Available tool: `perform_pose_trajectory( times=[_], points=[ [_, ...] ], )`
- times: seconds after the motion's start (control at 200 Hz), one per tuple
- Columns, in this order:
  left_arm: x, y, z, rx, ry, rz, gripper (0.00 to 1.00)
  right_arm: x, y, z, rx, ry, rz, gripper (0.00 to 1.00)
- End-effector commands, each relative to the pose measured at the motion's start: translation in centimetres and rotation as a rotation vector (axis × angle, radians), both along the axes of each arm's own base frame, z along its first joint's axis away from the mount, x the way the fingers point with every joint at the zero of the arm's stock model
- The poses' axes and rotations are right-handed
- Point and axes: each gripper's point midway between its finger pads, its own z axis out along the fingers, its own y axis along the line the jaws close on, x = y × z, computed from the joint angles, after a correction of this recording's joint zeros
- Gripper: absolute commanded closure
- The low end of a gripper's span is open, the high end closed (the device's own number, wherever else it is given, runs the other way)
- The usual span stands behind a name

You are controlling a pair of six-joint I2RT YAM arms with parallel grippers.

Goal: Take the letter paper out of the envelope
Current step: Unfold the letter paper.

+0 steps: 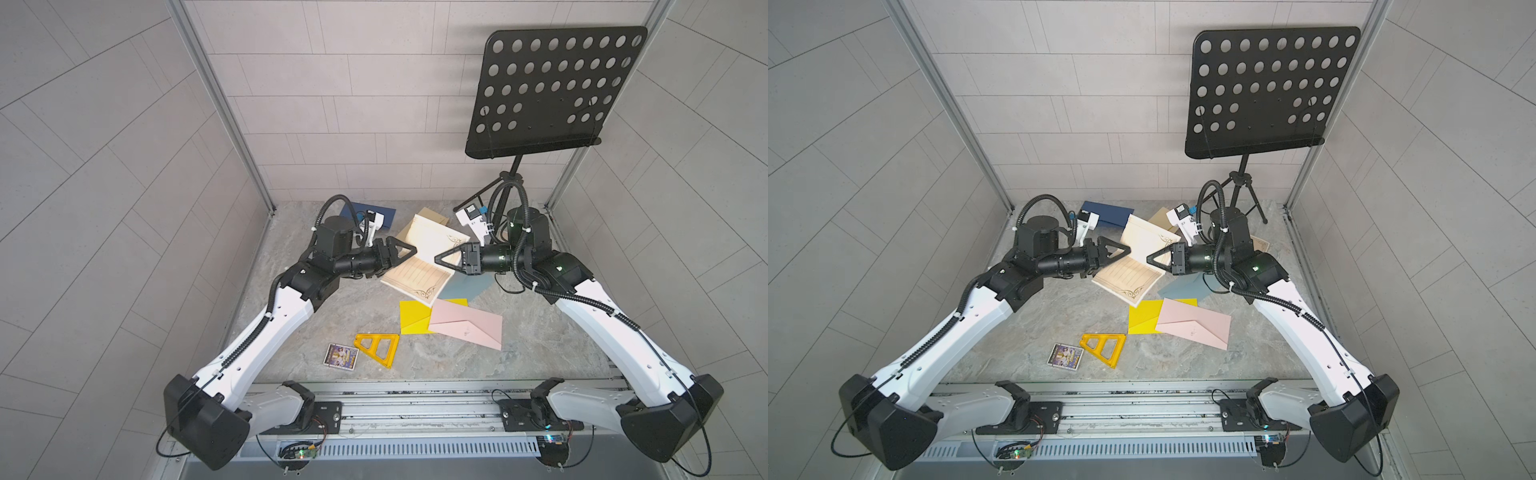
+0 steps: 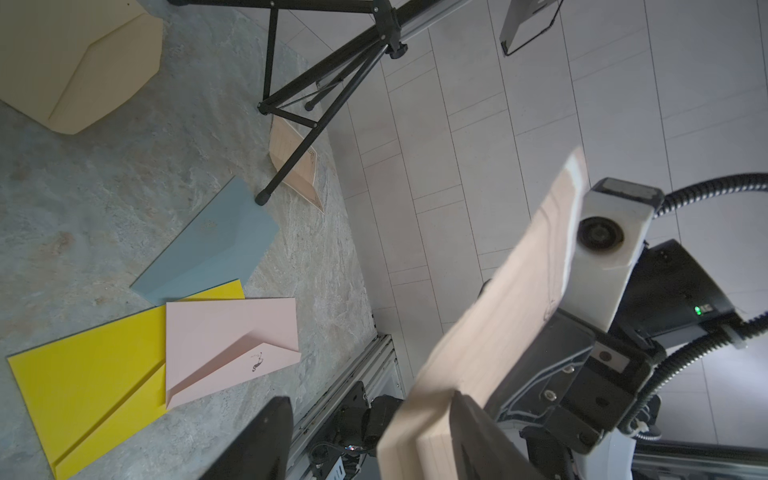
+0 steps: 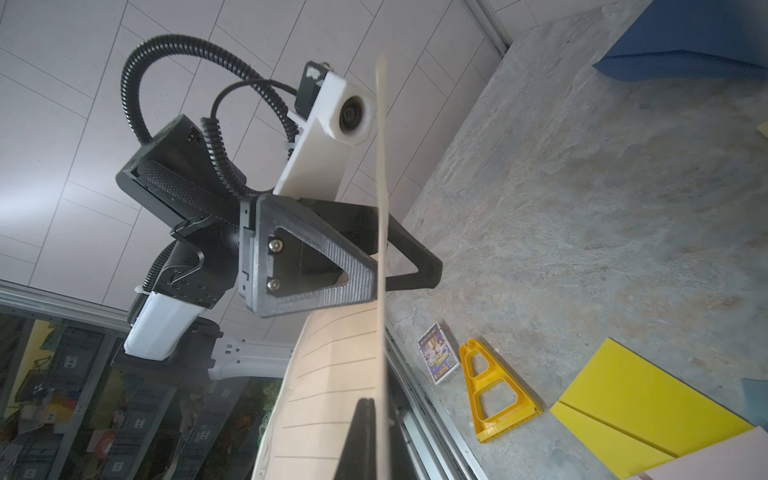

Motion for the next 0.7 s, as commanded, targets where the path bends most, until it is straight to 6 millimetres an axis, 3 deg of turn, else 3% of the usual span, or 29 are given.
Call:
perform_pose_trajectory(
  times=[0.0,0.295,0.365,0.5,0.61,0.695],
  points=[
    [-0.4,-1.0,1.9,-0.067,-0.048,-0.051,0.44,0.2,0.3,0.6,0.039,-0.007,0.015,1.00],
    [-0.7,-1.5,2.5,-0.087,-0.053,-0.069,0.83,1.7,0.4,-0.1,0.036,0.030,-0.030,1.00],
    [-0.5,-1.4,2.2,-0.070,-0.045,-0.057,1.00,2.0,0.4,-0.1,0.036,0.043,-0.041,1.00],
    [0.0,-0.6,2.1,-0.008,-0.065,0.000,1.00,2.7,-0.1,-0.6,0.025,0.075,-0.105,1.00],
    [0.8,0.0,2.7,-0.020,-0.081,0.075,1.00,3.1,-0.4,-1.1,0.061,0.115,-0.162,0.62],
    [1.5,-0.1,3.0,-0.045,-0.073,0.100,1.00,3.2,-0.6,-1.2,0.104,0.133,-0.198,0.51]
  ],
)
